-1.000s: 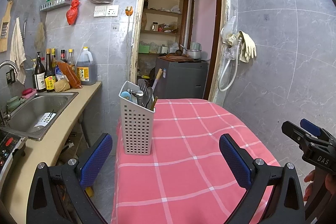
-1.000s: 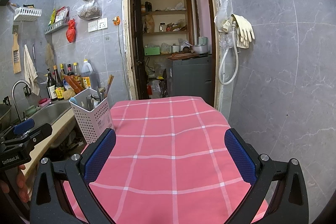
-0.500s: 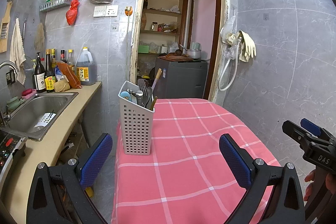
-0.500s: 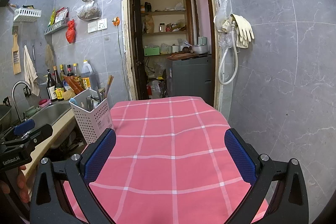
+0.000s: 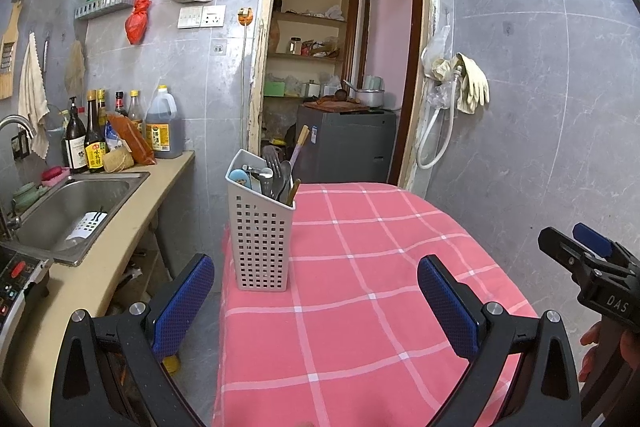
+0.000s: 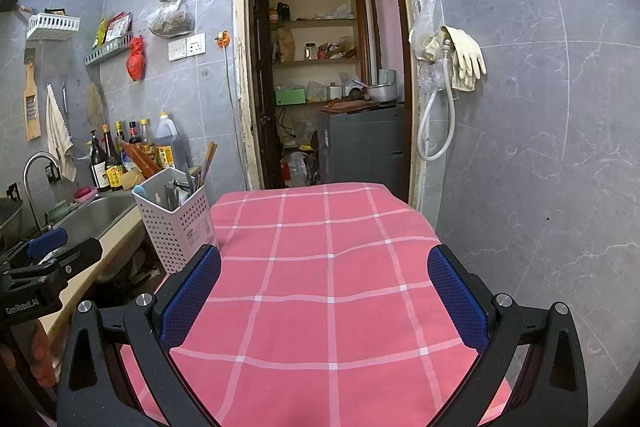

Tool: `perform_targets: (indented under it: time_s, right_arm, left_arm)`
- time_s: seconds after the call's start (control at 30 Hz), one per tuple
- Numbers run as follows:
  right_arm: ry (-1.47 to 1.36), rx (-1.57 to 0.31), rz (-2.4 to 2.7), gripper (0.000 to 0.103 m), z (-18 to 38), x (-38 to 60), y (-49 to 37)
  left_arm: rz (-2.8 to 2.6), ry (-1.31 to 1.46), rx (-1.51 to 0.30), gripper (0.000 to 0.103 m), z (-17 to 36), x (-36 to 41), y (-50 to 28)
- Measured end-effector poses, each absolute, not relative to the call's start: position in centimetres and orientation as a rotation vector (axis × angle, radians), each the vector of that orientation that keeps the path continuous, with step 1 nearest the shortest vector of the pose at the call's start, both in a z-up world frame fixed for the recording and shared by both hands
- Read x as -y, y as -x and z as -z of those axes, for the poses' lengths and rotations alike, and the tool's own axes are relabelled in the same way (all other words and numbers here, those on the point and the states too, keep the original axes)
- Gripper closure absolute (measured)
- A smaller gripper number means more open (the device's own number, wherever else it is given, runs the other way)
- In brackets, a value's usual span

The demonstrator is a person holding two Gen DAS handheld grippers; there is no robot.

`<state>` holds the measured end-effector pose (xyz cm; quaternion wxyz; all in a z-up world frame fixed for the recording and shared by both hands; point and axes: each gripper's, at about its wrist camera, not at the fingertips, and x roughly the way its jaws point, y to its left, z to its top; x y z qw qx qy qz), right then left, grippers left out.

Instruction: Organize utensils

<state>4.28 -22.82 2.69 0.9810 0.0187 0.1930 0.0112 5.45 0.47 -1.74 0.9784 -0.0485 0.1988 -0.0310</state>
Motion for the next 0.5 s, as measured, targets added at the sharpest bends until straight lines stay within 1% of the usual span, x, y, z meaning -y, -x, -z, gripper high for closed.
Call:
perform_targets:
  time_s: [0.5]
  right_arm:
    - [-0.049, -0.420, -0.048, 0.001, -1.86, 22.65, -5.22]
  left_arm:
    - [0.059, 0.074, -0.428, 0.001, 1.92, -0.19, -5.60]
